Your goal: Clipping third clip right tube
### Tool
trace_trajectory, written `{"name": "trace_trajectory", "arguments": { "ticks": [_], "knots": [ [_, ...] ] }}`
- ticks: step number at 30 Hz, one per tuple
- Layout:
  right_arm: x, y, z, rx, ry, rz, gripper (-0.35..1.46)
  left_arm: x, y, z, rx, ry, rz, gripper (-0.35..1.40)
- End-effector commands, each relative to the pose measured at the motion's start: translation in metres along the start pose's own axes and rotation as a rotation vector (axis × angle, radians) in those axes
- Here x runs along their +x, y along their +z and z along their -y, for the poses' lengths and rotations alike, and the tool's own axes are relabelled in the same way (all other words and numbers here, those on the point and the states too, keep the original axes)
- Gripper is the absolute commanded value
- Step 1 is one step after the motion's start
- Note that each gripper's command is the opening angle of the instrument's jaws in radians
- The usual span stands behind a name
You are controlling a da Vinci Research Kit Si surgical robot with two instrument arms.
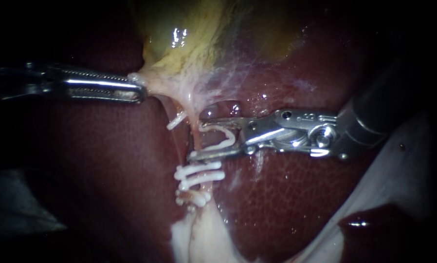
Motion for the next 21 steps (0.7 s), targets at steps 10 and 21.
{"name": "trace_trajectory", "arguments": {
  "ticks": [10,21],
  "knots": [
    [0.0015,0.0014,0.0012,0.157,0.1,-0.137,0.5,0.0,0.0001,0.0,0.001,0.0,0.0,-0.35],
    [0.0049,0.0007,0.0034,0.208,0.119,-0.192,0.39,0.0,0.0001,0.0,0.001,0.0,0.0,-0.35]
  ]
}}
